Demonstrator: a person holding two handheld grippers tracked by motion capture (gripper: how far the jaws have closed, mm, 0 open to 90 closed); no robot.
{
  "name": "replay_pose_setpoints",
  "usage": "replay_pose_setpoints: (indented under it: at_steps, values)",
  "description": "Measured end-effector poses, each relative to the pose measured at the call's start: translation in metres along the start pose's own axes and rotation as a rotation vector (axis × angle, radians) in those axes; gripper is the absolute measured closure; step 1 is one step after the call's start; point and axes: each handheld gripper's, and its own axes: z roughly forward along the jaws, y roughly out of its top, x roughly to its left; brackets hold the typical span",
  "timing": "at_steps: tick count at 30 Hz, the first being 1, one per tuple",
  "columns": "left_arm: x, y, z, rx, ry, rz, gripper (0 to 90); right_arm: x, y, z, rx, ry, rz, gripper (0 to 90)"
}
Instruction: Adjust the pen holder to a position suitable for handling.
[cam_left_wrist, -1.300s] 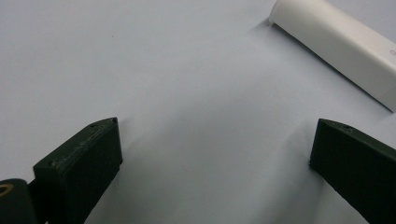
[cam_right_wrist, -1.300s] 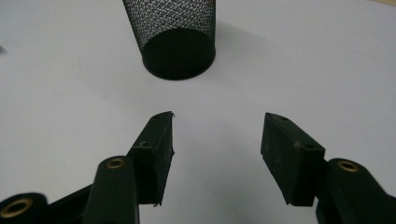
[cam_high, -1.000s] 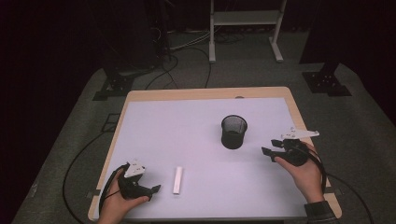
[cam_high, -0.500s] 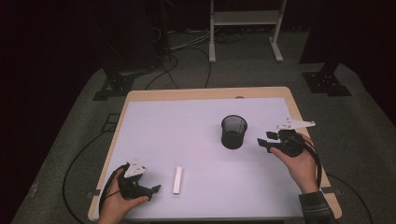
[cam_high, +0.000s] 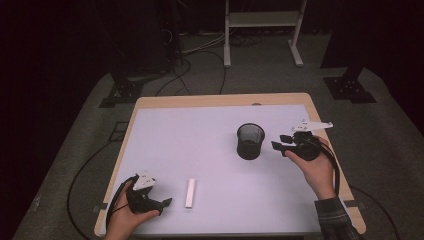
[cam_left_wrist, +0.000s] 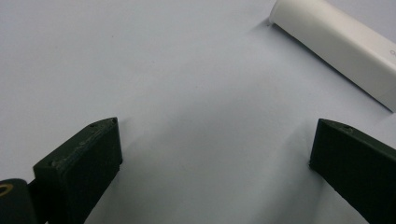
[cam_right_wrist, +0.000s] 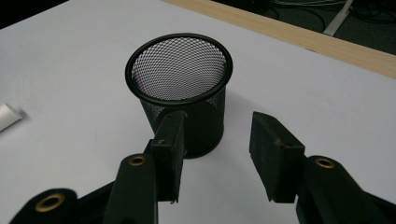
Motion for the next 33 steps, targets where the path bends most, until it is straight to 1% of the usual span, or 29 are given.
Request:
replay_pose_setpoints:
  at_steps: [5, 13, 15, 16, 19, 21, 23, 28, 33]
  values:
    - [0.0, 0.0, 0.0, 0.0, 0.0, 0.001, 1.4, -0.001, 0.007, 0.004, -0.003, -0.002, 0.004, 55.8]
    - [0.0, 0.0, 0.0, 0.002, 0.001, 0.005, 1.4, -0.003, 0.018, 0.017, -0.004, 0.006, 0.007, 59.1]
    - [0.0, 0.0, 0.0, 0.002, 0.001, 0.005, 1.4, -0.003, 0.023, 0.023, 0.005, 0.007, 0.003, 59.5]
    - [0.0, 0.0, 0.0, 0.002, 0.001, 0.004, 1.4, -0.003, 0.023, 0.023, 0.005, 0.007, 0.003, 59.5]
    - [0.0, 0.0, 0.0, 0.002, -0.001, -0.002, 1.4, -0.003, 0.029, 0.03, 0.019, 0.0, 0.003, 59.5]
    - [0.0, 0.0, 0.0, 0.006, -0.001, 0.003, 1.4, -0.004, 0.033, 0.035, 0.028, -0.008, -0.003, 59.7]
    - [0.0, 0.0, 0.0, 0.007, -0.001, 0.003, 1.4, -0.004, 0.034, 0.037, 0.031, -0.008, -0.001, 59.7]
    - [0.0, 0.0, 0.0, 0.003, -0.001, 0.002, 1.4, -0.008, 0.04, 0.049, 0.045, -0.023, -0.005, 59.8]
    - [0.0, 0.0, 0.0, 0.004, -0.001, 0.002, 1.4, -0.01, 0.044, 0.06, 0.061, -0.018, 0.006, 60.1]
